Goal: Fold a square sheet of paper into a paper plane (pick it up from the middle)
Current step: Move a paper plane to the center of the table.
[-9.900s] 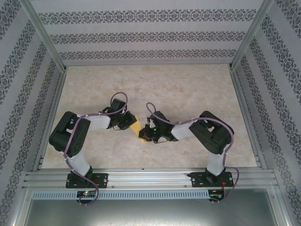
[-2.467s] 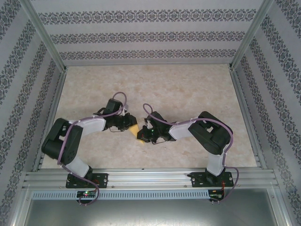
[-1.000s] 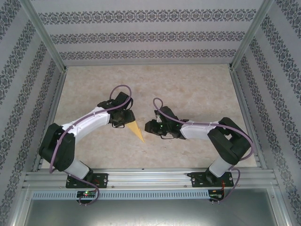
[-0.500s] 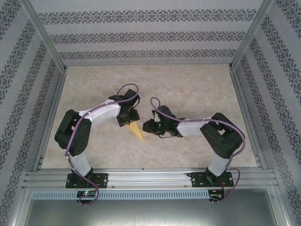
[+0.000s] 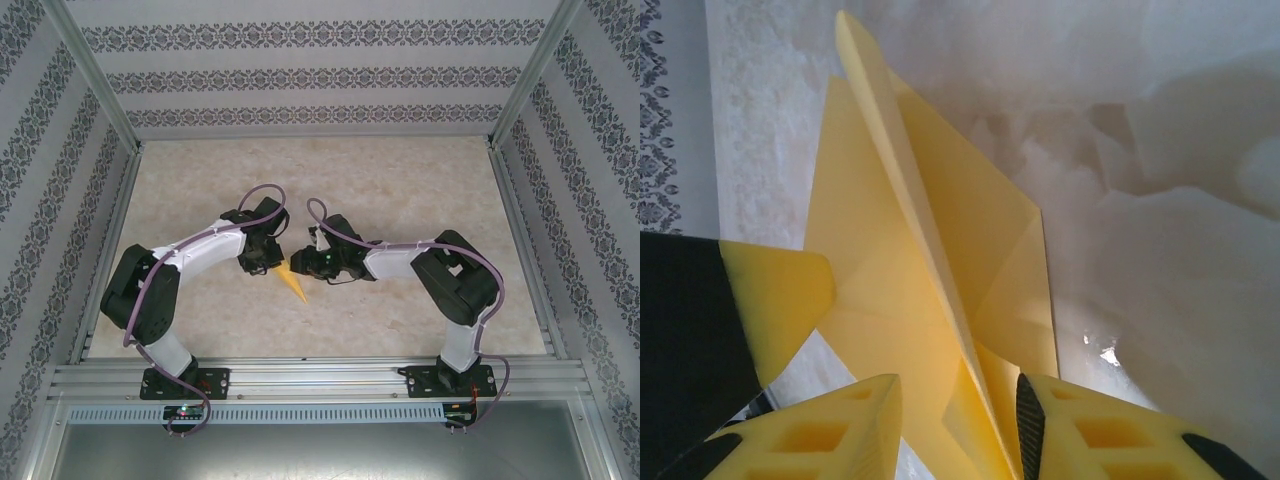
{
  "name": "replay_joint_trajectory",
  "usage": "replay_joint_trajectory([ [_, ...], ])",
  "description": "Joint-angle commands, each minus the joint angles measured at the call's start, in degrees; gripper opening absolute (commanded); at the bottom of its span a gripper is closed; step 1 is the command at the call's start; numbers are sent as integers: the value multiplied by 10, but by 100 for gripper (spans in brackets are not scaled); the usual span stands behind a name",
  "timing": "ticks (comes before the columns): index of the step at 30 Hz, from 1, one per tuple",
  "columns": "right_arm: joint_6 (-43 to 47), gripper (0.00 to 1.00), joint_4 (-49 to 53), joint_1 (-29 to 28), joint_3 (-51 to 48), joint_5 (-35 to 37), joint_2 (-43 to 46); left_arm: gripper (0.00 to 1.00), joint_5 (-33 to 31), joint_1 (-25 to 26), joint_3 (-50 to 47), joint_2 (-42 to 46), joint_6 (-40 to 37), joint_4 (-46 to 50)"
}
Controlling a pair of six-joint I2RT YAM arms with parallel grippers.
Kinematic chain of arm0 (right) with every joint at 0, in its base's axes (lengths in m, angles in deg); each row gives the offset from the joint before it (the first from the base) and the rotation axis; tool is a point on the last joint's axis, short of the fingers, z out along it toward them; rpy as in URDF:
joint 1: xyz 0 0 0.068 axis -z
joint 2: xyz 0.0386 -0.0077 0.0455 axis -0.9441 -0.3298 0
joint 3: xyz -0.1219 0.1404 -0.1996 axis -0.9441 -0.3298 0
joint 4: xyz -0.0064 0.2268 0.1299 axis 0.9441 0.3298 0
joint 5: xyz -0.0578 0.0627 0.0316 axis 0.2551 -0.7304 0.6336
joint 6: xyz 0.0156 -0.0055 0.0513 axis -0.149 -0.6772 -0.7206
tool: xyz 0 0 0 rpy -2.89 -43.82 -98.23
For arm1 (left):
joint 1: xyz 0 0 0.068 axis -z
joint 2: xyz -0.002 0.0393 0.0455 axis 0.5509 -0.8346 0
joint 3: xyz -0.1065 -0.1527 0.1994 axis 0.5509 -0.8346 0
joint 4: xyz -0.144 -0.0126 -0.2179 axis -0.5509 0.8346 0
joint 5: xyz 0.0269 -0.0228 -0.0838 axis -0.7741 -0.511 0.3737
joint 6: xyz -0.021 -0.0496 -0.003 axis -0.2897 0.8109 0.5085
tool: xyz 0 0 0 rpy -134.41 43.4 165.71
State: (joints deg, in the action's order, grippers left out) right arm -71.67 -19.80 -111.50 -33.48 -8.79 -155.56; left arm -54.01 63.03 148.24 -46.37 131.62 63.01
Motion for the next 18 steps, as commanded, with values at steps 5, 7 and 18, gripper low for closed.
replay_joint_trajectory([
  [5, 33, 40, 40, -13, 26, -18, -26, 22, -9, -5, -28, 29, 0, 12],
  [7, 36, 41, 39, -14, 29, -23, -31, 22, -14, -5, -31, 32, -1, 17],
  [18, 51, 44, 33, -27, 33, -34, -23, 23, -12, -6, -47, 47, -1, 2],
])
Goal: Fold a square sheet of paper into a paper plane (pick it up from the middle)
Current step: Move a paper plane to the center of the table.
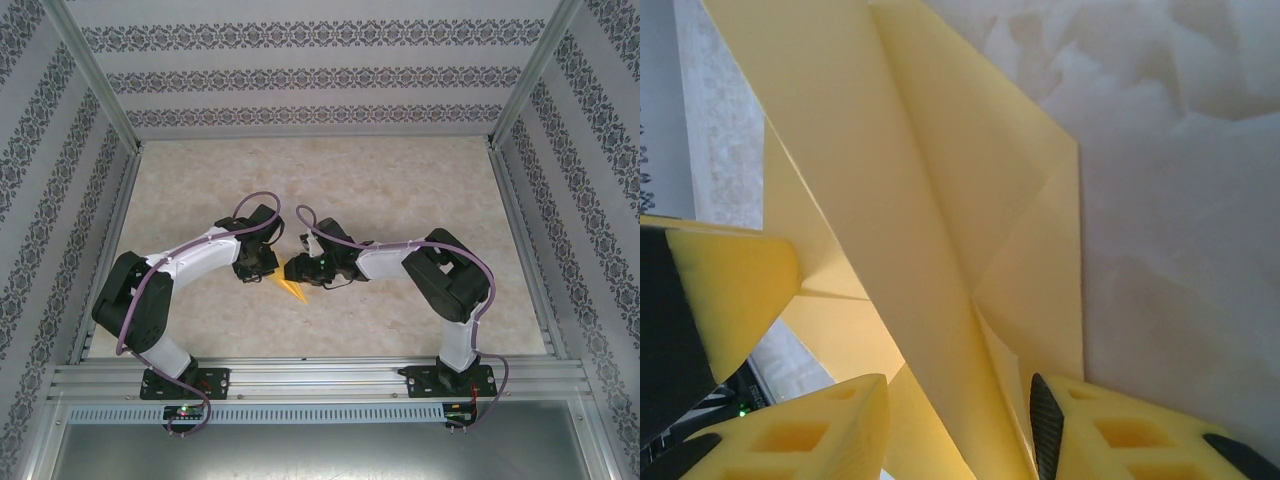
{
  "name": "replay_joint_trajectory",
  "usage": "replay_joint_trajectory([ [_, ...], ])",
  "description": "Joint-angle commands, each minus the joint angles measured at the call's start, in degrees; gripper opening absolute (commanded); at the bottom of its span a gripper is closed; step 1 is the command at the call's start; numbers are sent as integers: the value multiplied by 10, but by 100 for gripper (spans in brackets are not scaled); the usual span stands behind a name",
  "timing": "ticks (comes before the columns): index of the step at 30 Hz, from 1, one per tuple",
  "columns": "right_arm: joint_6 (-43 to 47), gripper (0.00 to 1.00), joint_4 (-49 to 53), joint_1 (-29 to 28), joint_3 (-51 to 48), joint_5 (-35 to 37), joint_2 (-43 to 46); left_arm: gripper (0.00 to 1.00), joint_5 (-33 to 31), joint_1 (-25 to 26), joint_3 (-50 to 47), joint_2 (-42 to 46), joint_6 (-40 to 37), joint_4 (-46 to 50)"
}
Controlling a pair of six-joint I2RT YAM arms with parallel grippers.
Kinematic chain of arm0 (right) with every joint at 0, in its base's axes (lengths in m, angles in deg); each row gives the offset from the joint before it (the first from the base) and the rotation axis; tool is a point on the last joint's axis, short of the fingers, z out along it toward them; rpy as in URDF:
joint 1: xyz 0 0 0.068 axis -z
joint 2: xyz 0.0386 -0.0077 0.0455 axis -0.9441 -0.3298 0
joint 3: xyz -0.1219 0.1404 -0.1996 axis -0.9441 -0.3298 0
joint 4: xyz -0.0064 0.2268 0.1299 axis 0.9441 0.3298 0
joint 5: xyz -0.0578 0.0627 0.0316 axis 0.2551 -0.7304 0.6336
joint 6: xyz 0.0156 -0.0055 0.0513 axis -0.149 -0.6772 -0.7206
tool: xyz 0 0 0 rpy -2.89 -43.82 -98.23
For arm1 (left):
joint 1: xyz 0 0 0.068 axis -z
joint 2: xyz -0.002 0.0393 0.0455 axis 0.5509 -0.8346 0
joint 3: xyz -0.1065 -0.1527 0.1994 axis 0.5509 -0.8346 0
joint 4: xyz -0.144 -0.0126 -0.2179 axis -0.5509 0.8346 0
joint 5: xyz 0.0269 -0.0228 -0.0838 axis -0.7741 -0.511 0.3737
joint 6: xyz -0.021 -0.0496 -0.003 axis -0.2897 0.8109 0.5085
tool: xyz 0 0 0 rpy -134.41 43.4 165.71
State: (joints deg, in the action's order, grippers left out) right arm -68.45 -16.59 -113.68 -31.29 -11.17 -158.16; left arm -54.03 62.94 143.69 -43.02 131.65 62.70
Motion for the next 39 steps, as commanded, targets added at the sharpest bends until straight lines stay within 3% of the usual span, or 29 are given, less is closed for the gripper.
replay_joint_trajectory([
  [1, 22, 45, 0, -5, 10, -11, 4, 23, -11, -5, 0, 15, -3, 4],
  [10, 68, 54, 12, -6, 3, -17, 27, 23, -8, -5, -2, 14, 0, 1],
  [17, 97, 54, 26, -15, 10, -11, 18, 23, -4, -6, -4, 13, 2, -7],
  [23, 121, 47, 61, -24, 27, 1, 16, 23, -1, -6, -4, 14, 2, -9],
  [32, 139, 50, 97, -29, 48, 24, 12, 23, 1, -6, -3, 14, 1, -9],
  [39, 167, 37, 141, -35, 69, 53, -5, 23, -2, -6, -6, 24, 3, -9],
])
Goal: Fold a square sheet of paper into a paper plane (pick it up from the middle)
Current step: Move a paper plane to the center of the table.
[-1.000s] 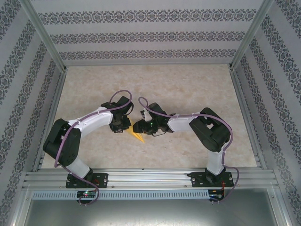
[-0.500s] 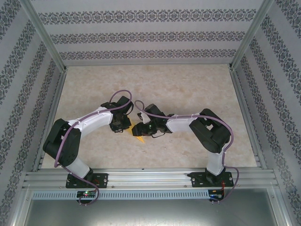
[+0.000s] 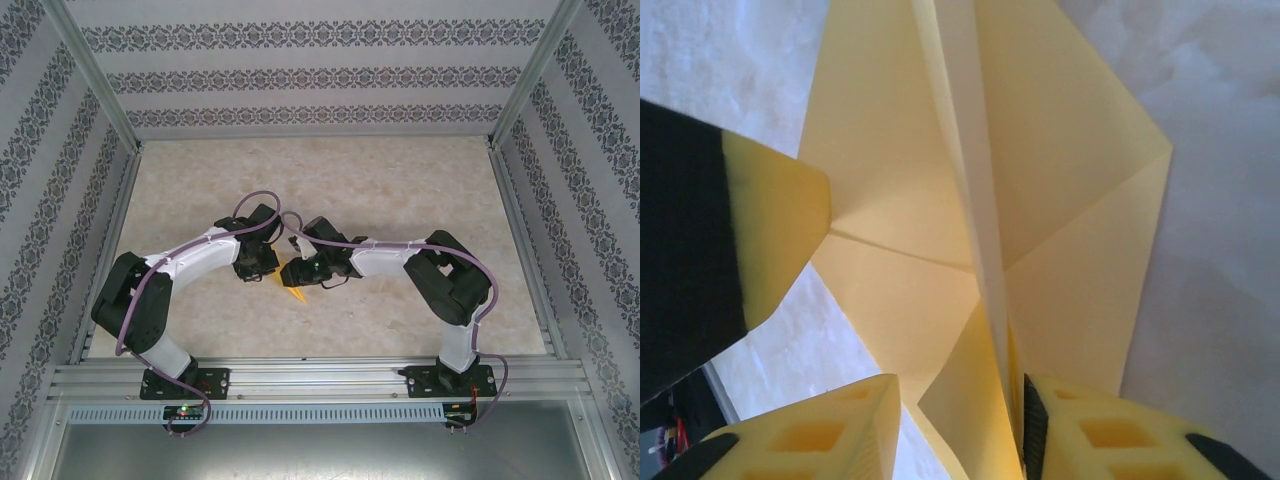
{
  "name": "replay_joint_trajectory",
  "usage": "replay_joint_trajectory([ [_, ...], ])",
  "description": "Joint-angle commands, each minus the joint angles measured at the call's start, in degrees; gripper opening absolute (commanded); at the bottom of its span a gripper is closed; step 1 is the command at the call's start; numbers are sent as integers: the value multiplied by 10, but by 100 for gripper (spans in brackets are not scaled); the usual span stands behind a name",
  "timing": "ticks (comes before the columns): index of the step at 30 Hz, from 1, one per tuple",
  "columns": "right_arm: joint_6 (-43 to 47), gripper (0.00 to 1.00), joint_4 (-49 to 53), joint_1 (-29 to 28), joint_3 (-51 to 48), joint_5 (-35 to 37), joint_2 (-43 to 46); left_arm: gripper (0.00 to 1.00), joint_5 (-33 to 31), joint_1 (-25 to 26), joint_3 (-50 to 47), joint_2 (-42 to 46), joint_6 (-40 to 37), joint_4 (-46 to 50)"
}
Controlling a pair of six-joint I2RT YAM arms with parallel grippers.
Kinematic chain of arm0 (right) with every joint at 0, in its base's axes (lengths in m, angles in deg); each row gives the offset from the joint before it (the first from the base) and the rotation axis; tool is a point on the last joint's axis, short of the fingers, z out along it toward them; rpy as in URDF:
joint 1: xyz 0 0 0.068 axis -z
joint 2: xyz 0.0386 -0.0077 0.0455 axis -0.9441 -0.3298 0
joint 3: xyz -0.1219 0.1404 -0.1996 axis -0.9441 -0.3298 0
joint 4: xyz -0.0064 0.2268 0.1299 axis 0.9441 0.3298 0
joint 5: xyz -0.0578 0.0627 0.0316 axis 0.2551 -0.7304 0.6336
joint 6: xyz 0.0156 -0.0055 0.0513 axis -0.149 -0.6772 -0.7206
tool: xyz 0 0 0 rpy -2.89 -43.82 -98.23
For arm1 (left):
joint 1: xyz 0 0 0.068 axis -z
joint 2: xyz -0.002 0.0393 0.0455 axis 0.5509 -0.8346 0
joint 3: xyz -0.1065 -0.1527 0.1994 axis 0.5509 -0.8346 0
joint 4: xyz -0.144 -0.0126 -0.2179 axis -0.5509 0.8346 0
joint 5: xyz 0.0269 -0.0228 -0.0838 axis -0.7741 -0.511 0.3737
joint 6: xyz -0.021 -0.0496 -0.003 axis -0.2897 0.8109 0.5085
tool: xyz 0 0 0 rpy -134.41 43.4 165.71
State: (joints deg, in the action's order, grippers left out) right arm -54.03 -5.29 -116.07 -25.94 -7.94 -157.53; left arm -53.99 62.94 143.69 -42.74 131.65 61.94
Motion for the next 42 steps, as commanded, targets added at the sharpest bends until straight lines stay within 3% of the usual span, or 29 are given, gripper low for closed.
replay_joint_trajectory([
  [1, 25, 36, 28, -12, 16, 24, -12, 23, -4, -6, -7, 24, 4, -2],
  [7, 32, 32, 43, -19, 30, 44, -28, 24, -3, -6, -20, 39, 8, -9],
  [13, 34, 22, 50, -25, 35, 62, -30, 23, -3, -6, -28, 44, 8, -8],
  [17, 34, 10, 64, -27, 37, 82, -11, 24, -7, -6, -40, 73, 13, -14],
  [22, 16, 0, 104, -26, 25, 214, 69, 26, -51, -6, -84, 168, 28, -44],
  [25, 8, 0, 159, -25, 25, 335, 111, 29, -96, -7, -106, 225, 33, -43],
  [28, 0, 2, 239, -20, 61, 410, 100, 31, -124, -11, -126, 264, 41, -38],
  [37, -24, 6, 342, -20, 184, 474, -21, 32, -130, -23, -149, 289, 50, -34],
  [42, -43, 8, 342, -18, 204, 458, -61, 32, -130, -28, -153, 296, 47, -32],
])
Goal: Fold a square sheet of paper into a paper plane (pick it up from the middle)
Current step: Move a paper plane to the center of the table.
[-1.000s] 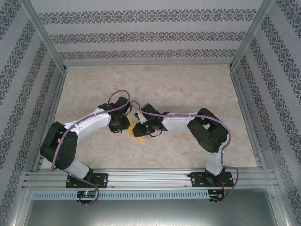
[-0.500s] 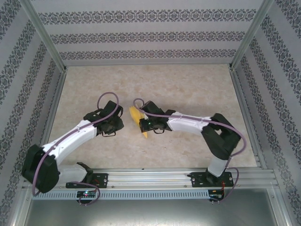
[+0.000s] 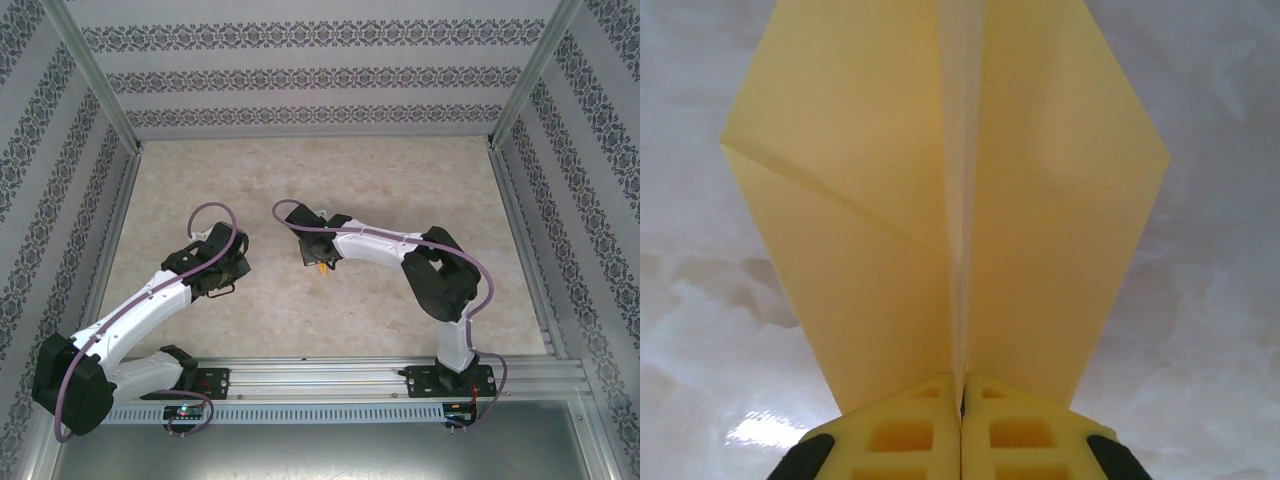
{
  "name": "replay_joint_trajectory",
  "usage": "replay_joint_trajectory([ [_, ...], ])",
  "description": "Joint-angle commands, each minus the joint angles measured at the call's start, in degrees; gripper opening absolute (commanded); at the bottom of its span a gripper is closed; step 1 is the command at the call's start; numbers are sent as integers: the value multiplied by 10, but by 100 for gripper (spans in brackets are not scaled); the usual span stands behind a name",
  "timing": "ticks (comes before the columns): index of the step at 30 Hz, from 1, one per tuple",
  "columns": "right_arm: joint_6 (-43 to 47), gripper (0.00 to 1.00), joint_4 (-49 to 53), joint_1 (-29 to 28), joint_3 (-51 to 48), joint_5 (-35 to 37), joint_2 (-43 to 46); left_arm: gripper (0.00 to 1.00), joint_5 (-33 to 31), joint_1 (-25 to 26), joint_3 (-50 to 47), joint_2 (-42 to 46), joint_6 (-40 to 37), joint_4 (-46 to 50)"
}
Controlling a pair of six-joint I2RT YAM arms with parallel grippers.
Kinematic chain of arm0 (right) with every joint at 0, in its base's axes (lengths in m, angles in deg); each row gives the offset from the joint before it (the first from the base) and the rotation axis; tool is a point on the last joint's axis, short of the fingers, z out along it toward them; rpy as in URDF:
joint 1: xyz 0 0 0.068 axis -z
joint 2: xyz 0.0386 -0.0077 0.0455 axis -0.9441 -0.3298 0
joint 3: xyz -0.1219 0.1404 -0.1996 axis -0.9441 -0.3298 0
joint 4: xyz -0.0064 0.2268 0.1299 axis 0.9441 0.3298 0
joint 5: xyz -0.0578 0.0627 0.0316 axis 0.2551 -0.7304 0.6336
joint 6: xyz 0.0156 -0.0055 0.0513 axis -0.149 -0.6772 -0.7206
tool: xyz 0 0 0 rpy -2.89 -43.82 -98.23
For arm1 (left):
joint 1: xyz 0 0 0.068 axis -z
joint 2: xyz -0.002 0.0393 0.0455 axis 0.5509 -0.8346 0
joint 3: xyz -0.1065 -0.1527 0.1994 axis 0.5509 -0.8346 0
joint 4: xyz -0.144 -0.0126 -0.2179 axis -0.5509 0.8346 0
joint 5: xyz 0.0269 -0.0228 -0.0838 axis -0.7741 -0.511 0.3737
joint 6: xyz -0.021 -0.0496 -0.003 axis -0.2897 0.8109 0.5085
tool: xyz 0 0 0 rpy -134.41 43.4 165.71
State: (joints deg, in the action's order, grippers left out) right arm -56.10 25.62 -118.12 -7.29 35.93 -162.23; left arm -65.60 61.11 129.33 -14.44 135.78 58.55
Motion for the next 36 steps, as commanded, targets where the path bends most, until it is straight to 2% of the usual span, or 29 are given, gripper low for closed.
replay_joint_trajectory([
  [1, -26, 9, 31, 1, 17, 16, -19, 32, -14, -10, -10, 15, 6, 2],
  [8, -46, 17, 20, 2, 7, -10, -54, 33, -10, -18, -16, 19, 5, -1],
  [16, -64, 18, 10, 14, -1, -34, -53, 34, -3, -20, -17, 18, 4, -6],
  [19, -80, 22, 14, 18, 2, -30, -46, 35, -2, -20, -16, 15, 3, -7],
  [23, -114, 23, 17, 14, 3, -16, -50, 35, -4, -20, -12, 13, 0, -8],
  [28, -98, 32, 12, -7, 9, 23, 38, 38, -24, -20, -1, 12, -20, 4],
  [30, -83, 41, 14, -7, 9, 30, 79, 39, -42, -20, 7, 14, -27, 15],
  [33, -56, 46, 30, -4, 9, 36, 131, 41, -67, -20, 18, 20, -44, 21],
  [36, -15, 47, 35, -4, -8, 96, 196, 46, -98, -21, 23, 26, -61, 21],
])
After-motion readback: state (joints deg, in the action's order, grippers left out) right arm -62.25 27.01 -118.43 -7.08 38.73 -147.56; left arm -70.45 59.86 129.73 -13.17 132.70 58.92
